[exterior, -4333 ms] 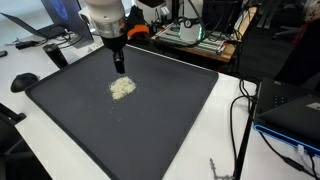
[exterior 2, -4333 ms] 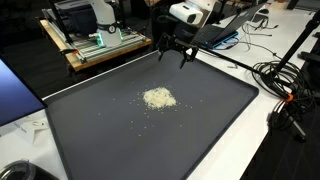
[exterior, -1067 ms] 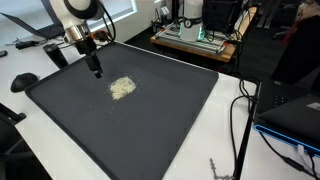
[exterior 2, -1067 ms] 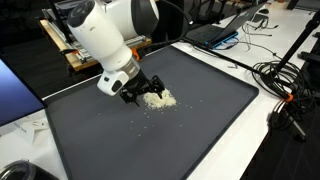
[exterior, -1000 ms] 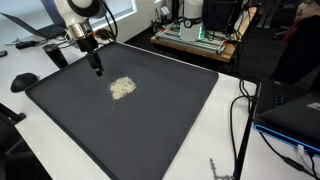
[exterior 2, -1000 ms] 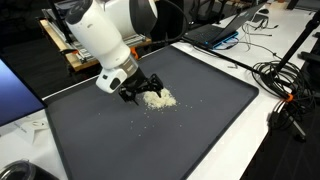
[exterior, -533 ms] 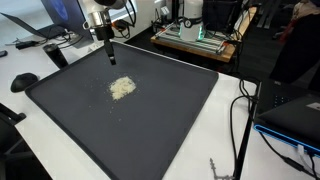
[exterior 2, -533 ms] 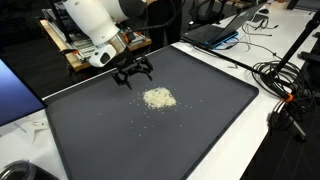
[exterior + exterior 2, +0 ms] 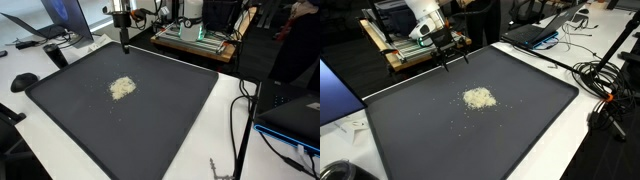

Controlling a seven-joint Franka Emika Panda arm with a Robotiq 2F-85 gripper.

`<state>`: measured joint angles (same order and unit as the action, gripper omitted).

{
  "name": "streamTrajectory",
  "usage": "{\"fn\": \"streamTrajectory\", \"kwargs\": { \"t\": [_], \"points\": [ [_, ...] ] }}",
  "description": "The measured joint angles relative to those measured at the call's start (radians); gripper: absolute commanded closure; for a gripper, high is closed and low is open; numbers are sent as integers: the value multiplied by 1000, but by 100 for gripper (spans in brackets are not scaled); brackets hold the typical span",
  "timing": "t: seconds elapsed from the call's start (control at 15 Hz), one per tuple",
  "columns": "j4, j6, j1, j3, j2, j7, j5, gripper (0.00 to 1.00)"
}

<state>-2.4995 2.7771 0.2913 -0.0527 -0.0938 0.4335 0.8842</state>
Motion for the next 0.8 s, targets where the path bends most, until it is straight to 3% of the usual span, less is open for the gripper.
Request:
{"fn": "streamTrajectory", "kwargs": {
  "t": [0.13,0.33,0.6,0.8],
  "points": [
    [-50,62,-45,-14,50,-122,-72,0],
    [-105,137,-126,-6,87,-357,-276,0],
    [-145,173,-141,-7,88,-640,-611,0],
    [-129,135,-134,10,113,-805,-858,0]
  ]
}}
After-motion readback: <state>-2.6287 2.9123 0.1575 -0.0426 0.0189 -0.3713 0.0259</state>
